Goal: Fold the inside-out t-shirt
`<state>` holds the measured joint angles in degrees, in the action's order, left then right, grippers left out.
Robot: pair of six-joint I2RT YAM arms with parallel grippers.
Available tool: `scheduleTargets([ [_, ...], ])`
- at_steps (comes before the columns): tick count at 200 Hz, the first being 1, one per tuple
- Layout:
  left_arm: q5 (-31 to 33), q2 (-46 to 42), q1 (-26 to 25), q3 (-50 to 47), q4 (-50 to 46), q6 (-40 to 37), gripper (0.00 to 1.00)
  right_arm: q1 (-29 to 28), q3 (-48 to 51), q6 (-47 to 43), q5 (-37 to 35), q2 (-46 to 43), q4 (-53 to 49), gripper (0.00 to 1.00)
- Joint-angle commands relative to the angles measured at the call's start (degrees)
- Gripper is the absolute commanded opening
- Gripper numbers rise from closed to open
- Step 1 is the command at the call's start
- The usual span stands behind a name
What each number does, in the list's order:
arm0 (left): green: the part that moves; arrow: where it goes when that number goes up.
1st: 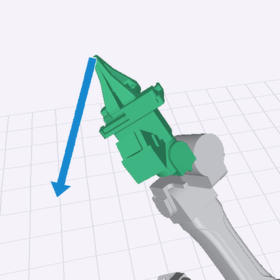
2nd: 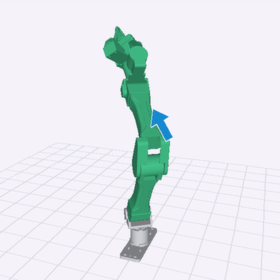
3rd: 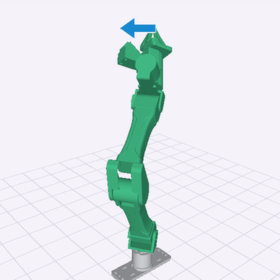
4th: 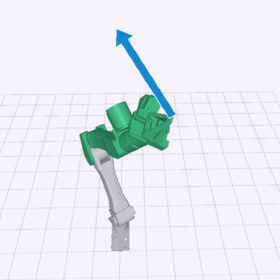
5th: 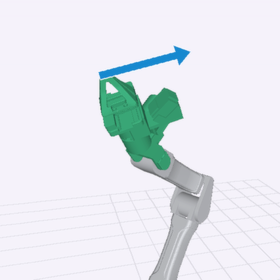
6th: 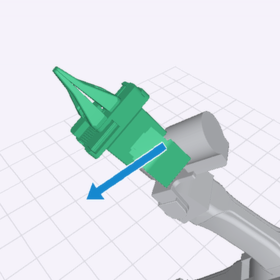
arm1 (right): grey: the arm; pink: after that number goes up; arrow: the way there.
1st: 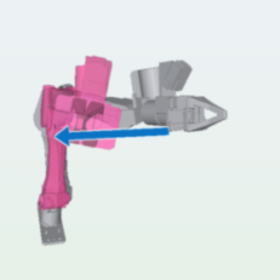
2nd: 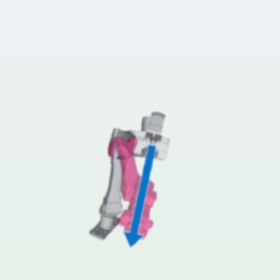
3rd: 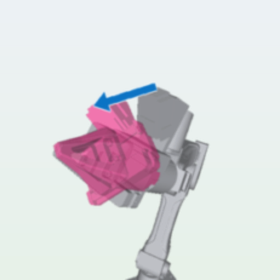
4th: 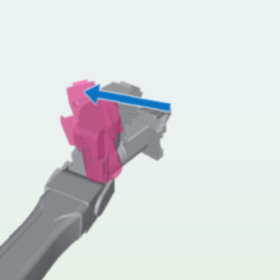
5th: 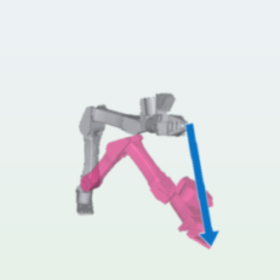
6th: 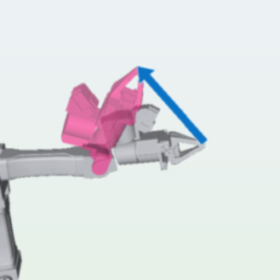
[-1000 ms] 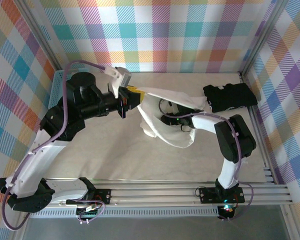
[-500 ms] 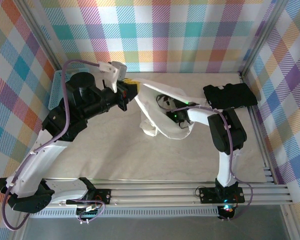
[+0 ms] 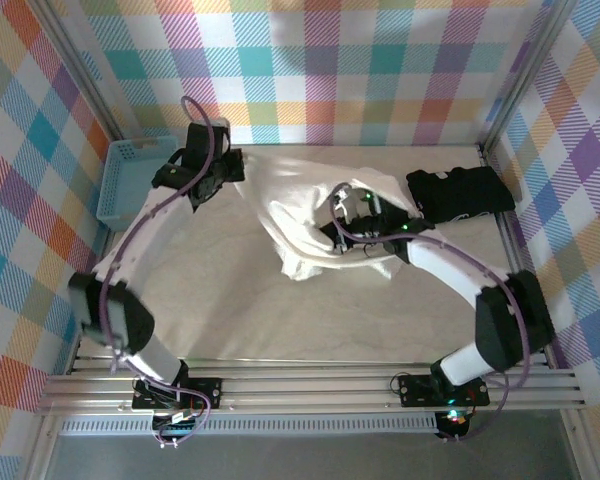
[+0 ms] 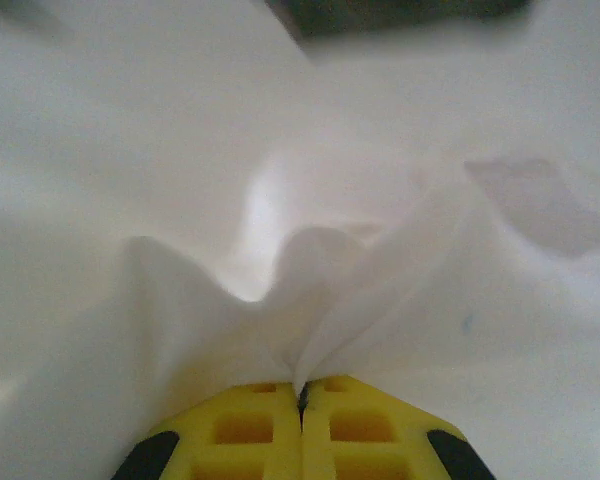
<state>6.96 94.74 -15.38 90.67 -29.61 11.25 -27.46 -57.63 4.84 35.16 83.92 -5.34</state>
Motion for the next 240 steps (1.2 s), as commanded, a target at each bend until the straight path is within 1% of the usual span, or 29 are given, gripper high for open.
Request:
scheduleTargets([
  [1, -3.8, 3.6, 8.1, -4.4, 1.9, 5.8, 0.00, 1.4, 2.0, -1.7, 4.6, -4.8, 3.0, 0.00],
  [25, -6.1, 3.7, 8.5, -11.3, 7.9, 9.1, 0.00, 1.4, -0.1, -1.8, 2.8, -3.3, 0.9, 0.00],
  [38, -7.5, 3.6, 8.4, -13.9, 9.1, 9.4, 0.00, 1.4, 0.6, -0.1, 1.5, -3.4, 4.3, 0.00],
  [54, -12.7, 1.8, 6.8, -19.1, 13.0, 9.3, 0.00, 1.4, 0.3, 3.7, -0.4, -3.1, 10.4, 0.00],
  [60, -14.7, 0.4, 5.6, -21.7, 16.8, 9.2, 0.00, 1.3, 0.3, 5.4, -1.6, -2.9, 13.6, 0.00],
  [70, -18.5, -2.3, 3.5, -27.1, 22.7, 9.6, 0.00, 1.3, -0.9, 8.0, -5.6, -2.0, 17.1, 0.00],
  [87, -24.3, -7.4, 1.3, -36.2, 33.8, 11.6, 0.00, 1.1, -5.7, 7.0, -11.0, 0.1, 16.7, 0.00],
  [95, -23.9, -9.3, 1.2, -39.5, 36.1, 12.3, 0.00, 1.1, -7.1, 5.6, -11.7, 0.3, 17.3, 0.00],
  [99, -22.4, -10.2, 1.2, -40.7, 35.8, 12.7, 0.00, 1.1, -7.4, 4.5, -11.6, 0.1, 18.0, 0.00],
  [103, -19.3, -11.1, 1.2, -41.7, 34.7, 12.9, 0.00, 1.1, -7.6, 3.5, -11.6, -0.3, 18.9, 0.00],
  [116, -7.9, -11.8, 2.4, -42.7, 27.0, 13.8, 0.00, 2.1, -6.3, 2.2, -9.7, -1.9, 23.6, 0.00],
  [124, -5.5, -11.2, 3.8, -43.1, 24.2, 13.5, 0.00, 3.5, -4.9, 4.2, -6.8, -2.5, 28.6, 0.00],
  [140, -7.4, -8.4, 4.5, -43.3, 22.6, 11.2, 0.00, 4.9, -4.3, 9.7, 0.2, -1.7, 37.8, 0.00],
  [154, -13.3, -6.2, 3.4, -43.1, 23.6, 9.8, 0.00, 4.9, -5.9, 13.2, 5.2, 0.3, 40.6, 0.00],
  [163, -16.6, -6.2, 2.6, -44.1, 26.4, 9.8, 0.00, 4.9, -5.9, 14.3, 6.1, 0.8, 41.0, 0.00],
  [172, -18.2, -7.7, 2.3, -45.8, 29.3, 10.9, 0.10, 5.0, -5.2, 13.8, 6.0, 0.5, 42.5, 0.00],
  [179, -18.6, -9.8, 2.3, -47.6, 31.5, 12.2, 0.22, 5.2, -4.8, 12.7, 5.7, 0.0, 41.9, 0.00],
  [189, -18.3, -13.8, 2.3, -49.6, 33.9, 13.1, 0.35, 5.4, -4.7, 10.8, 6.3, -0.6, 38.0, 0.00],
  [199, -19.0, -18.4, 2.3, -51.5, 36.4, 13.7, 0.51, 5.5, -4.7, 8.9, 8.5, -1.0, 35.8, 0.00],
  [210, -20.3, -22.9, 2.1, -52.6, 39.0, 14.4, 0.64, 5.5, -5.1, 6.2, 12.0, -1.3, 32.3, 0.00],
  [218, -21.6, -25.3, 1.9, -52.6, 40.3, 14.5, 0.71, 5.6, -5.4, 3.0, 14.6, -1.6, 28.7, 0.00],
  [226, -22.3, -26.6, 1.8, -51.7, 40.1, 14.4, 0.76, 5.7, -5.5, 0.1, 16.9, -2.0, 25.1, 0.00],
  [240, -25.0, -25.6, 1.4, -48.6, 38.7, 13.0, 0.81, 6.1, -5.3, -4.5, 20.2, -2.6, 19.0, 0.00],
])
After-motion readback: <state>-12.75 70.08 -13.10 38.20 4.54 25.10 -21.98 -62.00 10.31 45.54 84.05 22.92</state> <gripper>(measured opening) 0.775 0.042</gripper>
